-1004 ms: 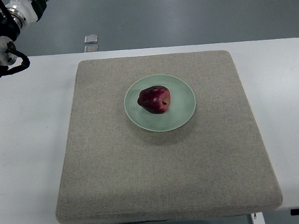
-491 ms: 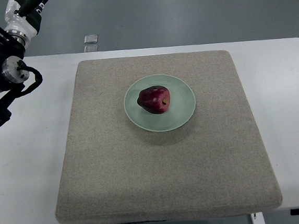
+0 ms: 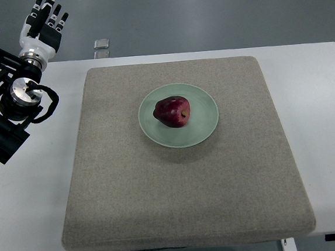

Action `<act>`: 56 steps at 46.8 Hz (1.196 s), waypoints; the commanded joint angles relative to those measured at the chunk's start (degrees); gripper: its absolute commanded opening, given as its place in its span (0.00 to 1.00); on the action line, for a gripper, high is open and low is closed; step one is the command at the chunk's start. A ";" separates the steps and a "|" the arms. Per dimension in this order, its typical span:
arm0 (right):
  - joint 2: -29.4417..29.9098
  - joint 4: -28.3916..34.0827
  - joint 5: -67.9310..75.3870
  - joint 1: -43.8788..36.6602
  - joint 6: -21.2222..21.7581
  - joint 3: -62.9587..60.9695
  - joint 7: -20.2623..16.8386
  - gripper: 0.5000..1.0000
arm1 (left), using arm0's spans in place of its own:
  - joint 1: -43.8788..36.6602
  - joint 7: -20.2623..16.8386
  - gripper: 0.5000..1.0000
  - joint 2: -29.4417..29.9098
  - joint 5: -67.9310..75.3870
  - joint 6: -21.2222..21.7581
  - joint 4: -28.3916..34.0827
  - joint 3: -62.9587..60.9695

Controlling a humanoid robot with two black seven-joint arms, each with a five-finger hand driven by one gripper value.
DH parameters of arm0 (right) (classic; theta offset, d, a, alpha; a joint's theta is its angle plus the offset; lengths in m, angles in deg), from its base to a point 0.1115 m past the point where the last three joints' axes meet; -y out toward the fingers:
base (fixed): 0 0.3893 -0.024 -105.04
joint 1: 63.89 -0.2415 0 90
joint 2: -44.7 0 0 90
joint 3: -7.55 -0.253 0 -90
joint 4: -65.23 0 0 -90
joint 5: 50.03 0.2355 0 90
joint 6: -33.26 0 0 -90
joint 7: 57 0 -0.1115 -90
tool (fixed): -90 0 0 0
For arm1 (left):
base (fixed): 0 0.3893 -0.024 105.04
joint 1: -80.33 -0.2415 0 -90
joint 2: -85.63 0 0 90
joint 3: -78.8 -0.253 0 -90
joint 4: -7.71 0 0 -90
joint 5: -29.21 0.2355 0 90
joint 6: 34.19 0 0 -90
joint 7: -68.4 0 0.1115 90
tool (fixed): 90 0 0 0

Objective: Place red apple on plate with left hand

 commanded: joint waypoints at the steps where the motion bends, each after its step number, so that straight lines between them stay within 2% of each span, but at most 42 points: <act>1: 0.00 0.00 0.00 0.00 0.01 0.00 0.00 0.86 | -1.44 -0.09 1.00 -0.73 0.03 -0.60 -0.30 -0.07; 56: 0.00 1.14 0.26 0.00 0.71 -0.18 0.00 0.86 | -1.44 0.08 1.00 -2.22 -0.23 -0.34 0.40 1.95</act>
